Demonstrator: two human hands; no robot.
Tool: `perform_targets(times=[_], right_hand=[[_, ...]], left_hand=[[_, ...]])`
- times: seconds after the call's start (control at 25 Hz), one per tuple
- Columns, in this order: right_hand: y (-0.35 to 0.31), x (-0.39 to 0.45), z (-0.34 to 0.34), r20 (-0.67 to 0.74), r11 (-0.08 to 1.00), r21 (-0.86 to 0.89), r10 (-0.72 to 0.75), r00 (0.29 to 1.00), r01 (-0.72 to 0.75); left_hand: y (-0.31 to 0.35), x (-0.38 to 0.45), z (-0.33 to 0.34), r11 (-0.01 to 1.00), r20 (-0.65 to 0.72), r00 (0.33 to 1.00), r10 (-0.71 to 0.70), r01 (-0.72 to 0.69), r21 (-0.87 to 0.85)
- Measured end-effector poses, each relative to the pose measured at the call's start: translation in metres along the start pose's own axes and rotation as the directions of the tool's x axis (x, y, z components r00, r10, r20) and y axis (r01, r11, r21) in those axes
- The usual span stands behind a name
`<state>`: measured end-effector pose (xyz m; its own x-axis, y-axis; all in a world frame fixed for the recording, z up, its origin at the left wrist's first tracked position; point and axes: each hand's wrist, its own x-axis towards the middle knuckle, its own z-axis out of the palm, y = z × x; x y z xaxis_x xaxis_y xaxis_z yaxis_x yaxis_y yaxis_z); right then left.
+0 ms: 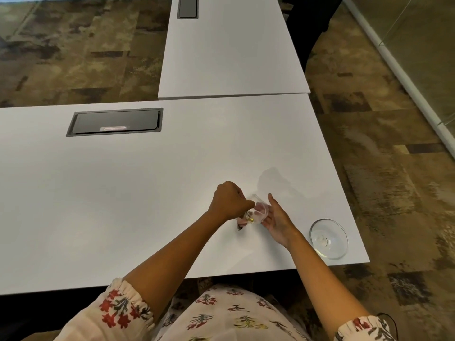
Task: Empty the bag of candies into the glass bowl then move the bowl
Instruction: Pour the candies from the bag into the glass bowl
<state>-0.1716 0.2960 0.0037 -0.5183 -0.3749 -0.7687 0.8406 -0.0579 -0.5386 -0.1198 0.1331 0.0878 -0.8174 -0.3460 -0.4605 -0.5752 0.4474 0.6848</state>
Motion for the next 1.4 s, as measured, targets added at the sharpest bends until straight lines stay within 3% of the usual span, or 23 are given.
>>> perform_targets(times=[0.12,0.2,0.32,0.44,0.68,0.88,1.0,1.12,1.4], right_hand=[[0.004,-0.002,-0.004,0.172,0.984,0.15,0.067,0.983,-0.093],[0.003,-0.004,-0.012,0.196,0.958,0.255,0.083,0.977,-0.133],[0.0,-0.011,-0.027,0.204,0.96,0.21,0.141,0.969,-0.183],[-0.003,-0.02,-0.046,0.162,0.951,0.24,0.159,0.974,-0.195],[-0.015,-0.039,-0.091,0.034,0.968,0.252,-0.015,0.999,0.006],[-0.022,-0.047,-0.148,-0.209,0.976,0.199,-0.042,0.977,0.085],[-0.024,-0.05,-0.183,-0.365,0.99,0.084,-0.073,0.928,0.111],[-0.023,-0.053,-0.206,-0.485,0.984,-0.168,-0.134,0.864,0.058],[-0.016,-0.053,-0.209,-0.598,0.823,-0.567,-0.409,0.69,-0.004]], left_hand=[[0.016,-0.007,0.005,0.994,0.081,0.997,0.017,-0.008,-0.111],[0.025,-0.011,0.009,0.978,0.124,0.992,0.035,-0.009,-0.209],[0.033,-0.01,0.015,0.958,0.157,0.986,0.062,-0.015,-0.285],[0.034,-0.006,0.02,0.954,0.209,0.973,0.099,-0.033,-0.298],[0.039,-0.003,0.046,0.948,0.273,0.945,0.18,-0.092,-0.306],[0.042,-0.005,0.084,0.949,0.274,0.947,0.166,-0.078,-0.304],[0.04,-0.005,0.108,0.971,0.322,0.928,0.185,-0.123,-0.203],[0.038,-0.003,0.128,0.975,0.389,0.895,0.218,-0.179,-0.133],[0.038,-0.008,0.165,0.908,0.546,0.797,0.259,-0.393,0.142]])
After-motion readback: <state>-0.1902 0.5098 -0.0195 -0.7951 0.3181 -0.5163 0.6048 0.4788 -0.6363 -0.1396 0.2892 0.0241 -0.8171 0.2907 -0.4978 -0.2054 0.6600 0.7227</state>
